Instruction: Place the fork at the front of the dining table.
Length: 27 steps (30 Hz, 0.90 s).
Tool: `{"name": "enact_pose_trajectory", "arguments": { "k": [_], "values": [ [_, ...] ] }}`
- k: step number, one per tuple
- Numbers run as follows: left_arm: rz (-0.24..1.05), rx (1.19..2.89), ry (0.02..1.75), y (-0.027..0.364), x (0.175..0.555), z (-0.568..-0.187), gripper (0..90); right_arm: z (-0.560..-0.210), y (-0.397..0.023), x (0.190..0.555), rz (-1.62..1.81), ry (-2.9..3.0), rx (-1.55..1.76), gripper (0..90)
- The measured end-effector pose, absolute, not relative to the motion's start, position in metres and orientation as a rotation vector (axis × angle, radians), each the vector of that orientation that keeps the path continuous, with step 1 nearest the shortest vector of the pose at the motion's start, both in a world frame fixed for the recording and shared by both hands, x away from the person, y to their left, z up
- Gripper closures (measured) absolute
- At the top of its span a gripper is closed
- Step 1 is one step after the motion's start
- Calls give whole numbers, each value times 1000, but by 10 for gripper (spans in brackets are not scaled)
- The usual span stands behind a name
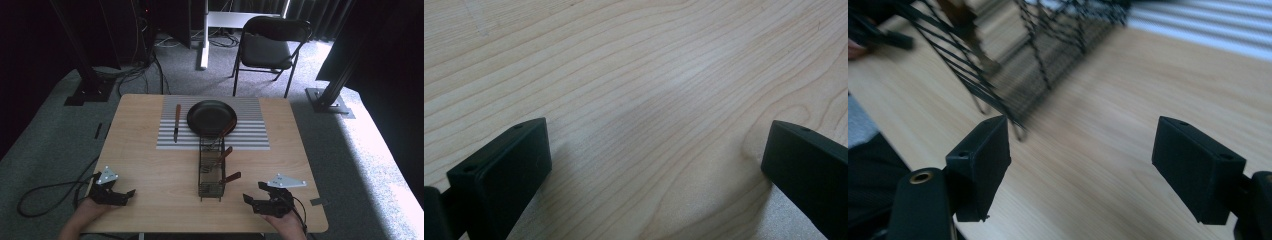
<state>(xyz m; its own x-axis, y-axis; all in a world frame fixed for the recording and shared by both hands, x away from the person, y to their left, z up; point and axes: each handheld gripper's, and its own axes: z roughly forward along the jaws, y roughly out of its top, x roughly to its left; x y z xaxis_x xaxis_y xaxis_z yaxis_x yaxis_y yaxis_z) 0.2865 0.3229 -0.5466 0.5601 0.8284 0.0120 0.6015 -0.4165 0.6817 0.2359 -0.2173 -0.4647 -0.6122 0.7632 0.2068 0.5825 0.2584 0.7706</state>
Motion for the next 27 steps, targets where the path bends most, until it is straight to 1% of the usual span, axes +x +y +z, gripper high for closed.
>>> {"name": "enact_pose_trajectory", "arguments": {
  "k": [3,5,9,11,13,14,15,18,19,20,21,22,23,24,27],
  "values": [
    [464,2161,1142,323,286,-547,0,-458,-211,234,1307,2320,1251,225],
    [464,2162,1141,323,286,-547,0,-450,-201,232,1328,2323,1216,277],
    [465,2162,1141,323,286,-547,0,-442,-193,233,1356,2318,1199,308],
    [465,2161,1142,323,286,-547,0,-436,-187,236,1397,2325,1187,358],
    [465,2161,1142,323,287,-547,0,-435,-186,237,1424,2326,1175,372],
    [464,2161,1142,323,287,-547,0,-433,-182,240,1430,2329,1159,415],
    [464,2161,1142,323,287,-547,0,-433,-182,240,1430,2329,1159,415],
    [464,2162,1141,323,286,-547,0,-426,-174,245,1458,2319,1149,498],
    [464,2162,1141,323,286,-547,0,-426,-174,245,1458,2319,1149,498],
    [465,2161,1142,323,286,-547,0,-423,-171,249,1454,2312,1141,537],
    [465,2161,1142,323,286,-547,0,-423,-171,249,1454,2312,1141,537],
    [466,2163,1140,323,287,-546,0,-421,-167,251,1427,2315,1129,598],
    [463,2164,1142,323,286,-546,0,-421,-166,253,1418,2320,1134,598],
    [464,2163,1141,323,287,-547,0,-421,-165,254,1407,2322,1136,628],
    [464,2162,1142,323,286,-547,0,-421,-165,256,1403,2299,1171,632]
  ]
}}
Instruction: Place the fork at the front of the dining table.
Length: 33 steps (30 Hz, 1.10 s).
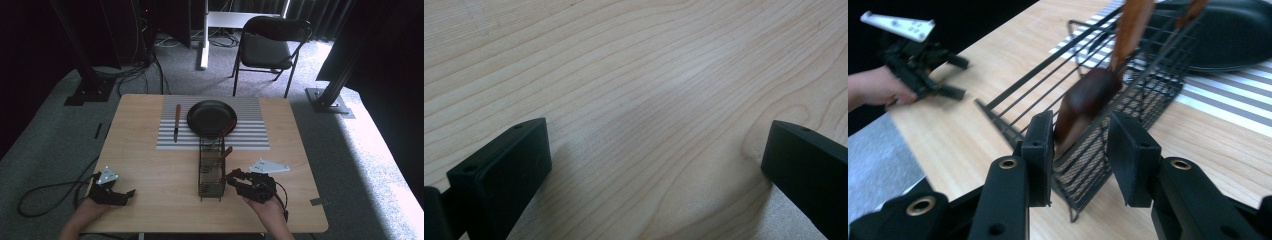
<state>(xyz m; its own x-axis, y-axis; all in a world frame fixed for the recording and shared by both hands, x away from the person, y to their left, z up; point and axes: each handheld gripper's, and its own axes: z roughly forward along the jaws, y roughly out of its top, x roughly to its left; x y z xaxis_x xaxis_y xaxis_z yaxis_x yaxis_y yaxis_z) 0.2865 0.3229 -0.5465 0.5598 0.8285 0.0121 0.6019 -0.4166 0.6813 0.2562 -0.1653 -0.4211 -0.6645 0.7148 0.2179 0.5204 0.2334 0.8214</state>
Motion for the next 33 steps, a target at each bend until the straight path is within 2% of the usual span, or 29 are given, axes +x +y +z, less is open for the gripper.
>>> {"name": "enact_pose_trajectory", "arguments": {
  "k": [10,15,25,26,33],
  "values": [
    [464,2162,1142,323,287,-547,0,-425,-156,262,1416,2308,1259,666],
    [464,2162,1142,323,287,-547,0,-428,-151,264,1385,2296,1280,740],
    [465,2162,1141,323,287,-547,0,-426,-152,260,1427,2303,1267,775],
    [465,2162,1142,323,287,-547,0,-425,-152,260,1430,2299,1262,807],
    [465,2162,1142,323,287,-547,0,-417,-155,258,1461,2278,1245,809]
  ]
}}
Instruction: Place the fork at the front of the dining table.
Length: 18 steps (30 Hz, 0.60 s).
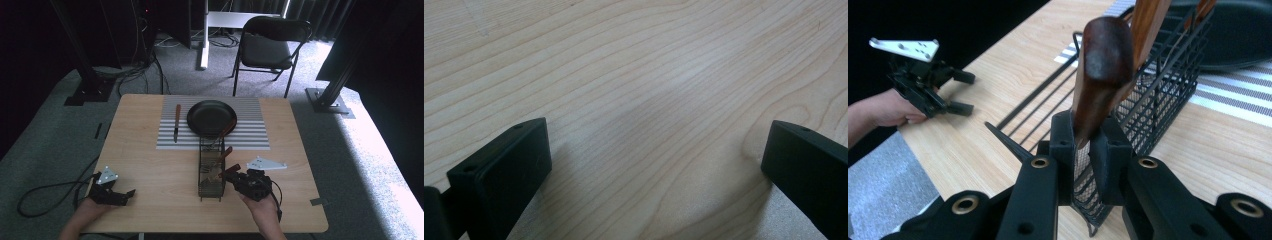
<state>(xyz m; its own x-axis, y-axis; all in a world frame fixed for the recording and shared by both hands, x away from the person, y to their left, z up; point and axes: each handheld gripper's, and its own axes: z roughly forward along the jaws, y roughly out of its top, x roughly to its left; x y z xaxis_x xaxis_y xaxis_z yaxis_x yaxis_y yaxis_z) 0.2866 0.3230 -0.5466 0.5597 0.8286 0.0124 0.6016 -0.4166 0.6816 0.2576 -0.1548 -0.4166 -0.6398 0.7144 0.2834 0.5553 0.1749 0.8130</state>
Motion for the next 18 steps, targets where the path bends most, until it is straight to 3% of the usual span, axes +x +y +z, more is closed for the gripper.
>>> {"name": "enact_pose_trajectory", "arguments": {
  "k": [18],
  "values": [
    [465,2162,1142,323,287,-547,0,-366,-178,238,1585,2179,1101,809]
  ]
}}
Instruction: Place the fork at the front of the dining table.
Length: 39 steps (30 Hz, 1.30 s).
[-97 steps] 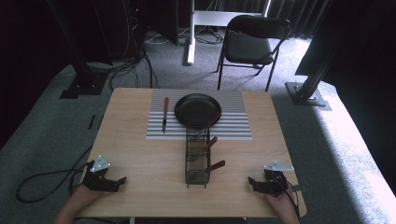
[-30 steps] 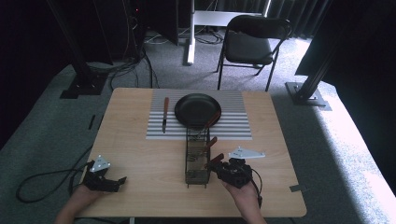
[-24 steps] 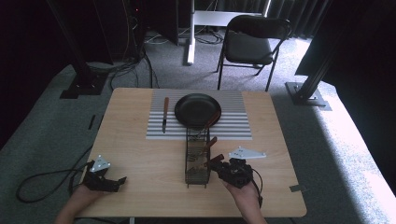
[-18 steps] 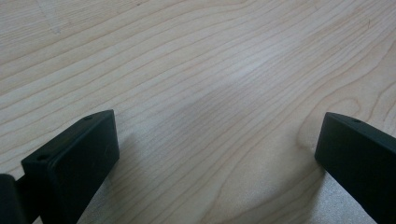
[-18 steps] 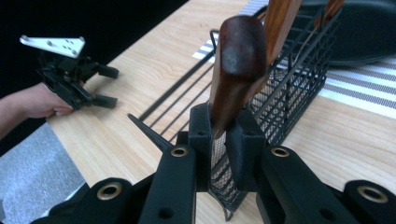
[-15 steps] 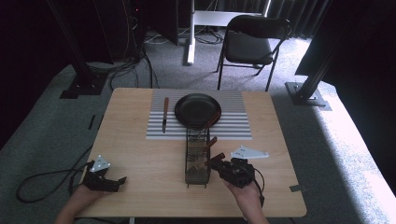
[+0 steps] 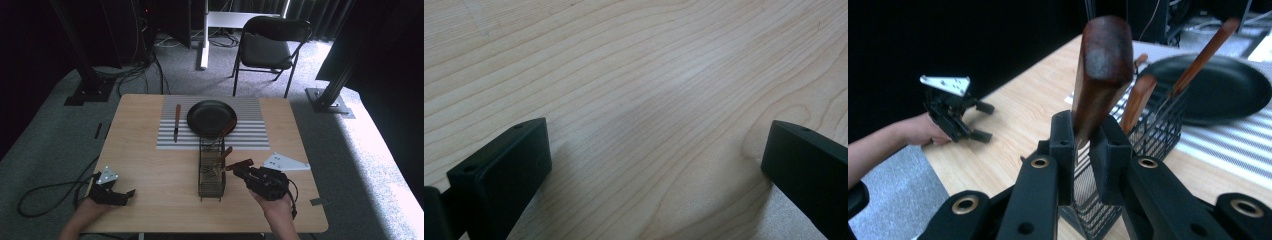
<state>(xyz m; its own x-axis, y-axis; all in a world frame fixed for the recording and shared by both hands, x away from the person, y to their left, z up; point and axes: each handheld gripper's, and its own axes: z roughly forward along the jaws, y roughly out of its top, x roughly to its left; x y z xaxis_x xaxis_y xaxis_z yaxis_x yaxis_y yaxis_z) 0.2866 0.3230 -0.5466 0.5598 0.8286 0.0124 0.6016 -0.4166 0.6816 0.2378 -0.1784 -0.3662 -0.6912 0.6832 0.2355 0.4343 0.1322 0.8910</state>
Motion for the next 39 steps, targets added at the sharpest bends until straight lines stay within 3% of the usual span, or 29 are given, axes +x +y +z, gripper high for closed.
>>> {"name": "enact_pose_trajectory", "arguments": {
  "k": [11,16,22,29,39],
  "values": [
    [465,2162,1142,323,287,-547,0,-329,-222,215,1624,1990,1085,809],
    [465,2162,1142,323,287,-547,0,-331,-242,220,1573,1934,1159,809],
    [465,2162,1142,323,287,-547,0,-352,-254,250,1429,1923,1277,809],
    [466,2161,1142,323,287,-547,0,-391,-247,321,1199,1957,1395,809],
    [465,2162,1142,323,287,-547,0,-413,-231,384,1041,2016,1501,809]
  ]
}}
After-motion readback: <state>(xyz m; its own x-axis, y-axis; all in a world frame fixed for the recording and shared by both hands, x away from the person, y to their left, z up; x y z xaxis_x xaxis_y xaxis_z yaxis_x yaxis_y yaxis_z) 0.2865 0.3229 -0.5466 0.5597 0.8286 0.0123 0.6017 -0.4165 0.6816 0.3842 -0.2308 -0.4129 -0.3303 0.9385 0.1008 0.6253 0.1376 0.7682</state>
